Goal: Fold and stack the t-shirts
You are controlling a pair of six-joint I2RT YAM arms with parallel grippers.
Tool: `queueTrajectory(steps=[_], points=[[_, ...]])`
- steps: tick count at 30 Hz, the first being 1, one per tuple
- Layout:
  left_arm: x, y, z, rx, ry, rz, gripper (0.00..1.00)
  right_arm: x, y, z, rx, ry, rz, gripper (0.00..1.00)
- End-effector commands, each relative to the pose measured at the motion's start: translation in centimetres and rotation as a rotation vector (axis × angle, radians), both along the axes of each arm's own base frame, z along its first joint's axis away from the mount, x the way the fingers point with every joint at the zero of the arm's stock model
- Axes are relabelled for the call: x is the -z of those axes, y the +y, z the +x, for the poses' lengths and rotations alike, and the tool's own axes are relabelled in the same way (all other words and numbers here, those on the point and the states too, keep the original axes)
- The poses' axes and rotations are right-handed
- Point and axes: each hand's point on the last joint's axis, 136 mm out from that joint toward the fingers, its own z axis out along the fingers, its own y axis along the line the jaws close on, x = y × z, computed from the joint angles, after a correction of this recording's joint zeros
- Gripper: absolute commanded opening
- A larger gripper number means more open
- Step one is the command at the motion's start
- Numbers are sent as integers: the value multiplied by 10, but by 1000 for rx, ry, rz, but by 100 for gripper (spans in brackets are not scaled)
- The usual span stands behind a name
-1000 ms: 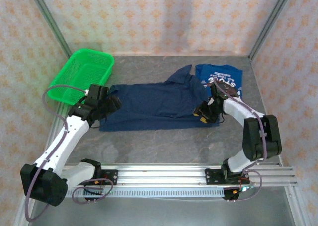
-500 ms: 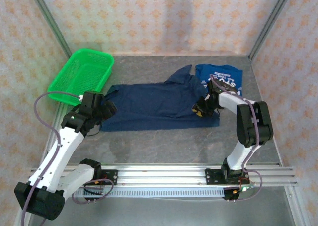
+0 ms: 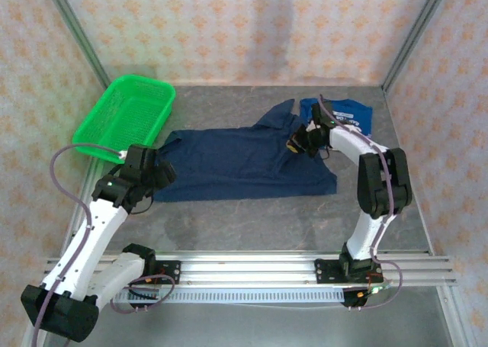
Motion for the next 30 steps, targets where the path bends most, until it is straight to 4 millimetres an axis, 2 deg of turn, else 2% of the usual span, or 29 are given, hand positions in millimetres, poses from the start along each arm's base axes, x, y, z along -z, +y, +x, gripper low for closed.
queueTrajectory(steps=[1, 7, 12, 17, 18, 20, 23, 25, 28, 30], points=[[9, 5, -5, -2, 27, 34, 74, -9, 22, 21, -12, -28, 47, 0], [20, 2, -10, 3, 56, 21, 74, -4, 45, 48, -34, -24, 68, 1], [33, 0, -18, 5, 82, 9, 73, 6, 64, 59, -64, -11, 73, 6], [44, -1, -26, 4, 104, -2, 73, 16, 77, 61, -88, 10, 89, 30], [46, -2, -28, 4, 108, -7, 73, 15, 77, 61, -87, 4, 91, 37], [50, -4, -29, 5, 113, -23, 74, 6, 74, 62, -85, -24, 78, 42], [56, -9, -31, 7, 118, -39, 74, -15, 60, 58, -76, -75, 34, 49], [58, -11, -30, 7, 118, -44, 74, -26, 37, 49, -55, -93, -37, 50], [61, -15, -25, 14, 118, -55, 74, -33, -15, 25, 27, -75, -154, 54], [65, -20, -19, 22, 123, -65, 74, -28, -46, 5, 83, -54, -175, 56]])
